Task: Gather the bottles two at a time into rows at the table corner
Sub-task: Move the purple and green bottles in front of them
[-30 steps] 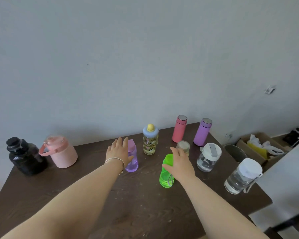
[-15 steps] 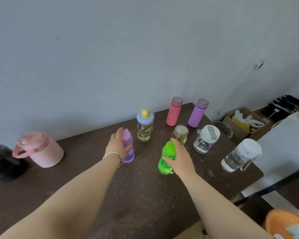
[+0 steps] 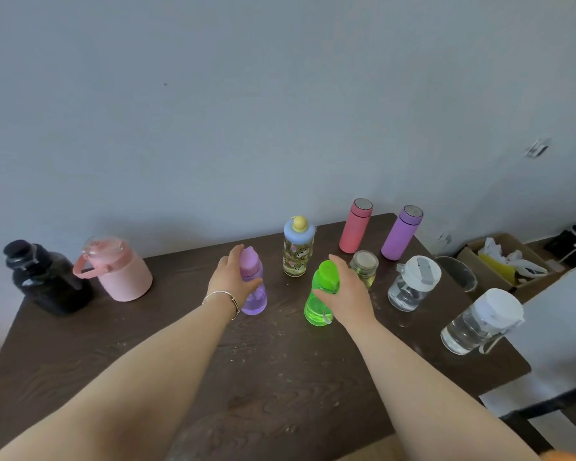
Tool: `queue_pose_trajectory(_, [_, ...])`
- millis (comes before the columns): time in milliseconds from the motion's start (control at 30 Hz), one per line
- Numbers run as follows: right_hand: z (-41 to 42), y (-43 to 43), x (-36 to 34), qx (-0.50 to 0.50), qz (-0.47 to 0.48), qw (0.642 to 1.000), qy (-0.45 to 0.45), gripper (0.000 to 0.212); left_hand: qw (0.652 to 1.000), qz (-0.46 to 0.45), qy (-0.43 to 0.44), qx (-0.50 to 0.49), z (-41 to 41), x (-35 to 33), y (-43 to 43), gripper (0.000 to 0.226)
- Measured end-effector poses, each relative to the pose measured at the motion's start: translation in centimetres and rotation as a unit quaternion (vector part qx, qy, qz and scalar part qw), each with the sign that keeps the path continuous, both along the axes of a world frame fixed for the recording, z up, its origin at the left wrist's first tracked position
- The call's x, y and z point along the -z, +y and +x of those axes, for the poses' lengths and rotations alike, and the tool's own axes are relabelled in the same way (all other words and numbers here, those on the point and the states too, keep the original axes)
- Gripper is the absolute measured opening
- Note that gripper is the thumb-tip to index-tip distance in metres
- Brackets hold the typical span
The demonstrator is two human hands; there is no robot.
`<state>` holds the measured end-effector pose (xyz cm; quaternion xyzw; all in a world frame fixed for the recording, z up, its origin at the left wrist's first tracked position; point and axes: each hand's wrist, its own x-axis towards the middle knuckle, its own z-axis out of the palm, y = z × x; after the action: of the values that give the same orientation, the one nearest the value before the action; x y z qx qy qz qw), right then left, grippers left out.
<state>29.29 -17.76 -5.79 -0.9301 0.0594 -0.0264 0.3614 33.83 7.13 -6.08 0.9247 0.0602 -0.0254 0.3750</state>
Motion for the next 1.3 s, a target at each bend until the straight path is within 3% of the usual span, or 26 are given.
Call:
queue_pose_trajectory(533, [2.2, 12.3, -2.7, -0.216, 0.023, 0.975, -0.035, 0.081, 0.973, 0.02, -0.025, -0.228, -11.4, -3.1, 11.4, 0.083])
queue_pose_trajectory(800, [0.9, 21.1, -2.9, -0.26, 0.038, 0.965, -0.031, 0.086, 0.943, 0.032, -0.035, -0.33, -14.8, -2.9, 19.5, 0.076])
queue_pose_trajectory(933, [0.8, 25.6, -2.7, -0.249, 0.04, 0.967, -0.019, 0.087, 0.942, 0.024, -0.035, -0.332, -14.9, -2.5, 23.5, 0.073])
queue_pose_trajectory(1300, [0.8, 38.3, -1.3, -0.215, 0.057, 0.975, -0.002, 0.062, 0.967, 0.02, -0.021, -0.253, -12.3, -1.8, 36.3, 0.069])
